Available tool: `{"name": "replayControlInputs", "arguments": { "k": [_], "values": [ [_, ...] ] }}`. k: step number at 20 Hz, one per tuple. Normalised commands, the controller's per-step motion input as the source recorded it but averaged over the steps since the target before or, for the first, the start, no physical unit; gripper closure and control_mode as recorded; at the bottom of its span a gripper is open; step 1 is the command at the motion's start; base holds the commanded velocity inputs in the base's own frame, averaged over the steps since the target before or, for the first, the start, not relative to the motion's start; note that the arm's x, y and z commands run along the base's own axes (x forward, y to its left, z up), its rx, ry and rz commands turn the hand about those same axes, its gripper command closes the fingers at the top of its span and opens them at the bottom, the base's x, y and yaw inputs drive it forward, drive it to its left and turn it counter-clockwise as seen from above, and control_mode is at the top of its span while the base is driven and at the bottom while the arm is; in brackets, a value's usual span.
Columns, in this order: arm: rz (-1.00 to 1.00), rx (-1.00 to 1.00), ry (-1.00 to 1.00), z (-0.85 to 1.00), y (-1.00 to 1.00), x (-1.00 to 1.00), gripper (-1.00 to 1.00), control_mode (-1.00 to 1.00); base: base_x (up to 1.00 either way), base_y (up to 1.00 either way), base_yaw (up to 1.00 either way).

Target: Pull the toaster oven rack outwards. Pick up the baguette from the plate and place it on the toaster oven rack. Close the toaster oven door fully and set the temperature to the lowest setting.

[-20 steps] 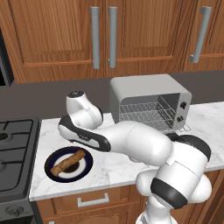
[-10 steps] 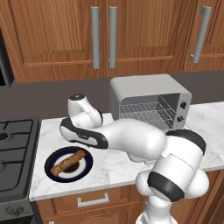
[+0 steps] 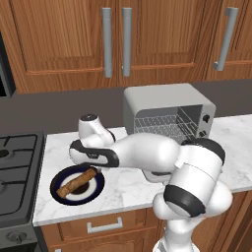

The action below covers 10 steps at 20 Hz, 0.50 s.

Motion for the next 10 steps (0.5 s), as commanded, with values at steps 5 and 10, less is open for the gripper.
{"name": "replayControlInputs", "arguments": {
  "k": [5,10],
  "values": [
    [-0.04,0.0,0.08,-0.41,0.07,0.03,-1.0,-1.0,0.0,0.0,0.0],
    [-0.04,0.0,0.01,-0.18,0.09,0.1,-1.0,-1.0,0.0,0.0,0.0]
  ]
}}
